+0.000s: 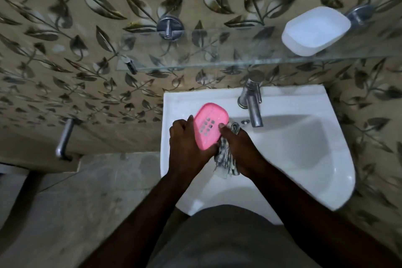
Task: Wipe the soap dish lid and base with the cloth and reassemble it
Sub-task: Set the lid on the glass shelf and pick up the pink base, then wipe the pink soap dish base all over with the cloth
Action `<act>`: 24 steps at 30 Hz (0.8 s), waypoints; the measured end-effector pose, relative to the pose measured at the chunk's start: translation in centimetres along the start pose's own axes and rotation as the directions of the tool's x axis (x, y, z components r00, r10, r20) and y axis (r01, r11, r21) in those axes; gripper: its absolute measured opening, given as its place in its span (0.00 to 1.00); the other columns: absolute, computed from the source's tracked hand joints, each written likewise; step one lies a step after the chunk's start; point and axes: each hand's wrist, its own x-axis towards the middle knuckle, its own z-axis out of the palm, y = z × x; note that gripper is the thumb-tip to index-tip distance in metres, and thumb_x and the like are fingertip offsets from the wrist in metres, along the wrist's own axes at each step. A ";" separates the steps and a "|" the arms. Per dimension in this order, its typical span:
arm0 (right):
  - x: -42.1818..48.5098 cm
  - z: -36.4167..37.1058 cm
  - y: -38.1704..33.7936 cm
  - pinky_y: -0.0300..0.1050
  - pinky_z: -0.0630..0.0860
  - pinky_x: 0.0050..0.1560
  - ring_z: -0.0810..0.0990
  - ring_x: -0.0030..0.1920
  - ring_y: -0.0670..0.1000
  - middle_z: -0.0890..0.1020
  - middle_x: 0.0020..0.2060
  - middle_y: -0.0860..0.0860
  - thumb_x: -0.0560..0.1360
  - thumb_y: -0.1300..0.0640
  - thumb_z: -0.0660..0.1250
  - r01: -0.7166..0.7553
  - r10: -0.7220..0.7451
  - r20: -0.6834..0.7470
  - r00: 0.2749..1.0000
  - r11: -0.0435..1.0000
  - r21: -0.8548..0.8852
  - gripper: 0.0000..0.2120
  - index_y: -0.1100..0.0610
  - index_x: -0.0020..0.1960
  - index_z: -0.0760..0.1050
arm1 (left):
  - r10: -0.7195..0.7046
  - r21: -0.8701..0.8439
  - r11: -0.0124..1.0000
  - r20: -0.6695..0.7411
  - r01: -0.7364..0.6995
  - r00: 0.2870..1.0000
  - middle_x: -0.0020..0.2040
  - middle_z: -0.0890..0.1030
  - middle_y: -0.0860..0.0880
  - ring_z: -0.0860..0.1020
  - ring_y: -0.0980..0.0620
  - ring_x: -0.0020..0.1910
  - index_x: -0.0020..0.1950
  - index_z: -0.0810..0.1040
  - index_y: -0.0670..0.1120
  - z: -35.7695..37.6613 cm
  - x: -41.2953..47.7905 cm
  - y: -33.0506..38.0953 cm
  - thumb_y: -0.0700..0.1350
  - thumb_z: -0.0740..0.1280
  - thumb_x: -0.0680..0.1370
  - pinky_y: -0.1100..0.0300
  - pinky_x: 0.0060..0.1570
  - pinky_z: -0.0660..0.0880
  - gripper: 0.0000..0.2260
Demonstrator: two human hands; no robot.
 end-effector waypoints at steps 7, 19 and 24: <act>-1.8 -3.0 -0.7 0.65 0.77 0.50 0.81 0.42 0.61 0.83 0.44 0.64 0.76 0.47 0.68 0.140 -0.135 0.051 0.990 0.982 -0.124 0.16 0.59 0.54 0.79 | -0.340 -0.673 0.677 0.076 0.299 0.937 0.44 0.82 0.49 0.80 0.53 0.43 0.47 0.82 0.42 -2.1 -0.6 2.1 0.63 0.69 0.72 0.59 0.42 0.76 0.23; -4.9 -6.1 -0.6 0.50 0.79 0.38 0.81 0.35 0.57 0.84 0.40 0.62 0.78 0.53 0.67 0.134 -0.100 0.237 0.966 0.982 -0.135 0.12 0.62 0.53 0.79 | -0.112 -0.721 -0.064 0.692 0.690 0.713 0.60 0.81 0.39 0.81 0.43 0.56 0.67 0.75 0.40 0.2 -2.9 3.8 0.61 0.55 0.78 0.46 0.58 0.77 0.29; -6.1 -7.4 -1.9 0.40 0.76 0.26 0.79 0.25 0.51 0.80 0.28 0.55 0.78 0.59 0.66 0.133 -0.099 0.287 0.953 0.986 -0.102 0.06 0.63 0.46 0.77 | 0.046 -0.686 -0.228 0.701 0.691 0.712 0.62 0.79 0.38 0.77 0.40 0.60 0.65 0.77 0.39 1.0 -4.2 4.2 0.61 0.56 0.77 0.42 0.67 0.68 0.30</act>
